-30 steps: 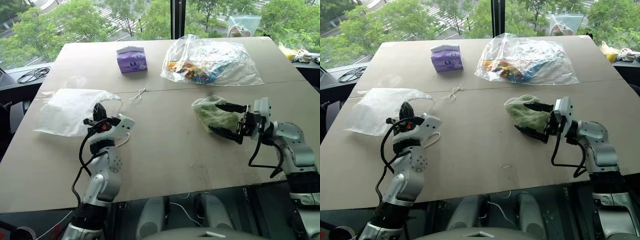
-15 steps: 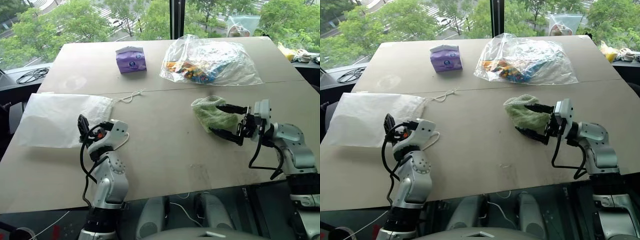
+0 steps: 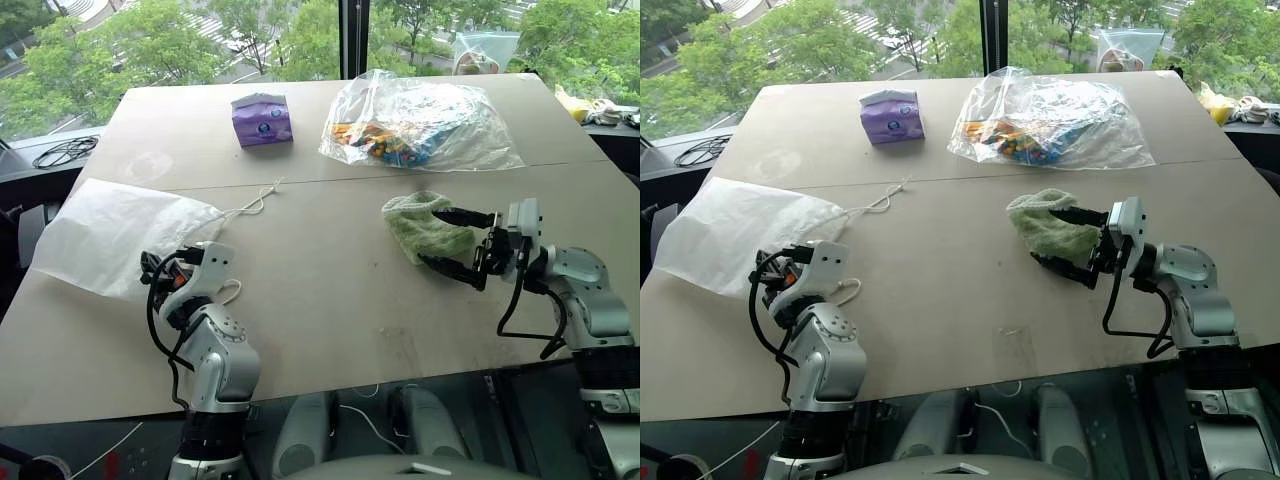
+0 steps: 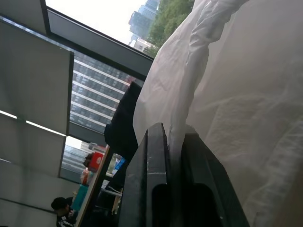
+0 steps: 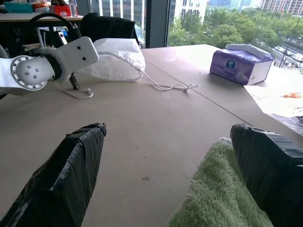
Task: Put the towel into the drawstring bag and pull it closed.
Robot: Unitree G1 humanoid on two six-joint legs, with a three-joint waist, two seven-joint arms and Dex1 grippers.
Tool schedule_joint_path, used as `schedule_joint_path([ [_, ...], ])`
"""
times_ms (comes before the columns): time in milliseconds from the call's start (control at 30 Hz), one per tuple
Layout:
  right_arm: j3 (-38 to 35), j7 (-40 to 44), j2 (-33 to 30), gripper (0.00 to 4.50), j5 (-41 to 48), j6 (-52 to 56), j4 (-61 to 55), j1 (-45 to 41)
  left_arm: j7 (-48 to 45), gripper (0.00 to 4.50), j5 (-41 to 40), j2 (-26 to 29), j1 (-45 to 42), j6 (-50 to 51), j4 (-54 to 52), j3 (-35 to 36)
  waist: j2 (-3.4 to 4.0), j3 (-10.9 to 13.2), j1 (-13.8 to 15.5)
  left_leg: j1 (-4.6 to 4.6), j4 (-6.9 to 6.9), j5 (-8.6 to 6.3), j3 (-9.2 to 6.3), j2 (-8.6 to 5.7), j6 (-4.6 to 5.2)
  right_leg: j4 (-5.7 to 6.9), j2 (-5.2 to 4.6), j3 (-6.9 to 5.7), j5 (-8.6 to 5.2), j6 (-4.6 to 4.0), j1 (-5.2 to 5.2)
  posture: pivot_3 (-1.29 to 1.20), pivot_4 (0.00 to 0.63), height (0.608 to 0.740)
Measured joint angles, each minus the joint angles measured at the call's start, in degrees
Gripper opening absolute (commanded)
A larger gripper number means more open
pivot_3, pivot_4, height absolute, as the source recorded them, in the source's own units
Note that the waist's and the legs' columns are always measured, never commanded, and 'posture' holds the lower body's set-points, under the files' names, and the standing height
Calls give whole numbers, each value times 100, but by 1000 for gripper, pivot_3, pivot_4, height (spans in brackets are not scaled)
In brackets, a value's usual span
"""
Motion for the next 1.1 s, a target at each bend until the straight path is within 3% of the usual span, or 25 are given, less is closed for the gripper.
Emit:
schedule_joint_path([
  [200, 0, 50, 0, 4500, 224, 260, -161, 1, -16, 69, -47, 80, -36, -179, 0, 11, 0, 0, 0, -1, 0, 0, 0, 0, 0, 0, -1, 10, 1, -2, 0, 0, 150, 740],
  [600, -90, -7, -70, 4500, 422, 469, -380, -6, -441, 69, -942, 392, -877, -1037, -275, 421, -2, 1, 0, -3, 1, 0, 1, 0, 0, 0, 0, 10, 2, -4, 0, 0, 150, 740],
  [800, -107, -953, 43, 4500, -304, 135, -260, -81, -912, 69, -1422, 369, -1698, -827, -342, 664, -3, 1, 1, -2, 5, 1, 8, -2, 0, 0, 7, -6, 1, 1, 0, 0, 150, 740],
  [900, -80, -1819, 228, 4500, -1126, -262, 96, -233, -1007, 69, -2143, -244, -2346, -383, -277, 1233, -4, 0, 0, -4, 23, 1, 8, -2, 1, 6, 16, -8, -7, 25, 3, 0, 150, 740],
  [1100, 234, -2701, 505, 4500, -2017, -281, 508, -216, -1001, 69, -2535, -355, -2412, -173, 125, 1389, -15, 7, -22, -2, 23, 2, 10, 2, 0, 18, 44, 3, 6, 37, -1, 0, 150, 740],
])
